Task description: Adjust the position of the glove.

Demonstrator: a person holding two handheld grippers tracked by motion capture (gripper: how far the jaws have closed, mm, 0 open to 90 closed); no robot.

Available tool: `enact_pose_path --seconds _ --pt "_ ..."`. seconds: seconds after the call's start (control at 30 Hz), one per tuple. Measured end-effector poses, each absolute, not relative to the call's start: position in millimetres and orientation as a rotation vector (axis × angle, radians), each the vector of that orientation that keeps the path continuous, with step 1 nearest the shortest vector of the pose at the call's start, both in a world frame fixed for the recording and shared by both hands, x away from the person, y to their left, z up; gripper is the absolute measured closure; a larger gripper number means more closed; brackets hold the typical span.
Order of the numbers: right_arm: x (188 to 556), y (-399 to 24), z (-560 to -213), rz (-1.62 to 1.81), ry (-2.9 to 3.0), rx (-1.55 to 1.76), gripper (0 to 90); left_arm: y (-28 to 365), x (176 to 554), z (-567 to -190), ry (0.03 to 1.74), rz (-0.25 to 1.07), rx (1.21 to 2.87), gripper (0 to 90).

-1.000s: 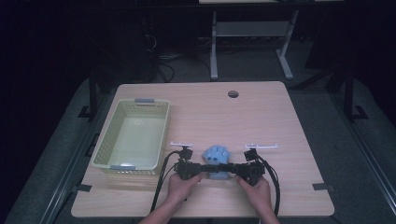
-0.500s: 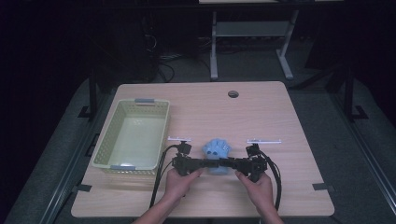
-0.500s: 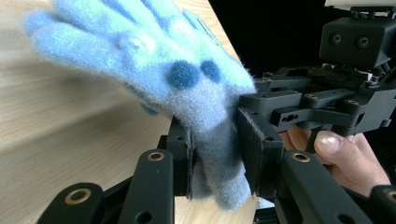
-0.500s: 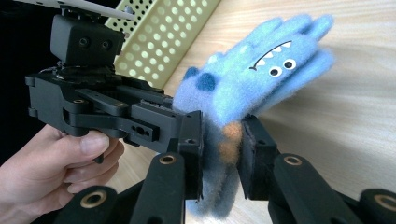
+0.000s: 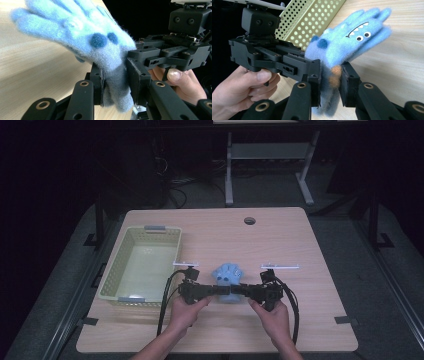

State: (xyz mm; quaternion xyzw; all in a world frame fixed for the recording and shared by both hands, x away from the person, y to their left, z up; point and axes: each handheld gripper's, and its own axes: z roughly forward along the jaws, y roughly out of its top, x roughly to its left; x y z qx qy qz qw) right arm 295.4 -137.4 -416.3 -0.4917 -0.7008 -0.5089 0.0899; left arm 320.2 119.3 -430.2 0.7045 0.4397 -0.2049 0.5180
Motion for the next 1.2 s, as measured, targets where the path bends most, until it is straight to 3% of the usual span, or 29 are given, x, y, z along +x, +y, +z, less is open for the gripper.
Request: enact_pose_path --seconds 0.6,1.2 --pt "299 -127 -403 -1.507 -2.108 -1.432 73.5 131 320 -419 1.048 -0.475 1.682 67.6" --pt "315 -95 -380 -1.52 -2.126 -1.358 73.4 168 327 -398 1.042 -0.448 1.643 68.2"
